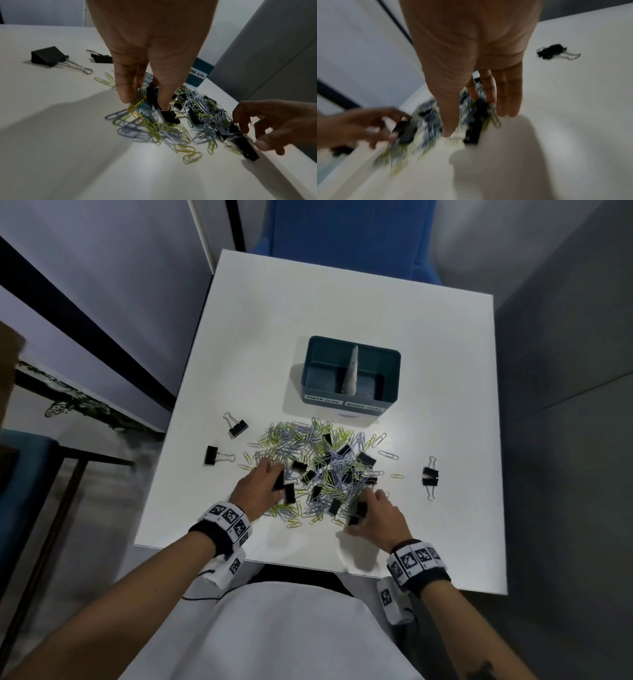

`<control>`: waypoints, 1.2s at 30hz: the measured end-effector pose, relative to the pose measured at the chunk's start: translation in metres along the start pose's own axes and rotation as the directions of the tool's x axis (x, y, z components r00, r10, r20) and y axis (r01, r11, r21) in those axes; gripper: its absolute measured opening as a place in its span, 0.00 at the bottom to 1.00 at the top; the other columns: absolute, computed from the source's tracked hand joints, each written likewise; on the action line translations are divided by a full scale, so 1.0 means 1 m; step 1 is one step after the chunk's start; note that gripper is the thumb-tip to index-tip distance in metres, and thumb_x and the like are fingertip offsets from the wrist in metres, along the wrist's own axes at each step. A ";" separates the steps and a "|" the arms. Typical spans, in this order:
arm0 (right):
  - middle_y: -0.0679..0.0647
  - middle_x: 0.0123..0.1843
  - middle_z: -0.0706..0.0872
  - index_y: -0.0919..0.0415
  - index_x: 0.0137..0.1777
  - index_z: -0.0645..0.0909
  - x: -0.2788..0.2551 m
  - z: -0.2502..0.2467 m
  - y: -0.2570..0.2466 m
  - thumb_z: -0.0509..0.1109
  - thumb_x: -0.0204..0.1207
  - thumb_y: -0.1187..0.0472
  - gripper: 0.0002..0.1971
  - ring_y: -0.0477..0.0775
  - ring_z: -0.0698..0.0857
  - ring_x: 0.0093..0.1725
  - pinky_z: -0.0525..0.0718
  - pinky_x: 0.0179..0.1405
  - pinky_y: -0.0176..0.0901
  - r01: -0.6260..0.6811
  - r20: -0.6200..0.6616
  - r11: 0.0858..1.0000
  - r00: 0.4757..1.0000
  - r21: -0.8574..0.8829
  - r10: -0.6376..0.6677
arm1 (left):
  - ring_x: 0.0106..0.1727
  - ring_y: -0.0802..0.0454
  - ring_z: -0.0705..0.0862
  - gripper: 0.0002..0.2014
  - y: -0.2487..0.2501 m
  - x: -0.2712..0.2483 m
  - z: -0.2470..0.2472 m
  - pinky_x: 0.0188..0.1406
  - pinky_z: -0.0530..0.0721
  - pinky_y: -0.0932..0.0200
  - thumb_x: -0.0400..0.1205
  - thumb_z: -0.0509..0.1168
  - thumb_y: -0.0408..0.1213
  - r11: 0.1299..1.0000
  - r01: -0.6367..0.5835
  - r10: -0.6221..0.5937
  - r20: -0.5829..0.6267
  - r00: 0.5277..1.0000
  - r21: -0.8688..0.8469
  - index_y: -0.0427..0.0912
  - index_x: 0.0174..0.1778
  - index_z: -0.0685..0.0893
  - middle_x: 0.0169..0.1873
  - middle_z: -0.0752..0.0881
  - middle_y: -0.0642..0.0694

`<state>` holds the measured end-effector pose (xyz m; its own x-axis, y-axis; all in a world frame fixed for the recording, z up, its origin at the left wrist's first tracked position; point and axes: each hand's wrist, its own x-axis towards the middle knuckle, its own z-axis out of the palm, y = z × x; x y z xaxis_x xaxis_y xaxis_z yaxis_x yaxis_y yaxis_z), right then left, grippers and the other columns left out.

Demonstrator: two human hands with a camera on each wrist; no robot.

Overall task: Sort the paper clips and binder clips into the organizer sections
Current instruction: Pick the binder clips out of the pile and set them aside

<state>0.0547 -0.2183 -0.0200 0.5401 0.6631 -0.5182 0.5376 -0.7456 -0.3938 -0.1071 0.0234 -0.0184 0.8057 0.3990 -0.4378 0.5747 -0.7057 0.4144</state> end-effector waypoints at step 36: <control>0.57 0.54 0.80 0.58 0.52 0.80 0.018 0.018 0.001 0.75 0.72 0.61 0.10 0.59 0.79 0.48 0.80 0.37 0.45 0.088 -0.287 0.994 0.952 -0.069 -0.104 | 0.45 0.51 0.83 0.20 -0.002 0.002 -0.028 0.44 0.84 0.52 0.73 0.67 0.19 0.920 -0.197 0.091 -0.302 0.949 -0.340 0.48 0.52 0.83 0.47 0.84 0.49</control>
<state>0.0532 -0.2087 -0.0431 0.6443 0.7279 -0.2344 0.6263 -0.6782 -0.3845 -0.1028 0.0421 0.0026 0.8604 0.4908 -0.1371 0.4190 -0.5282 0.7386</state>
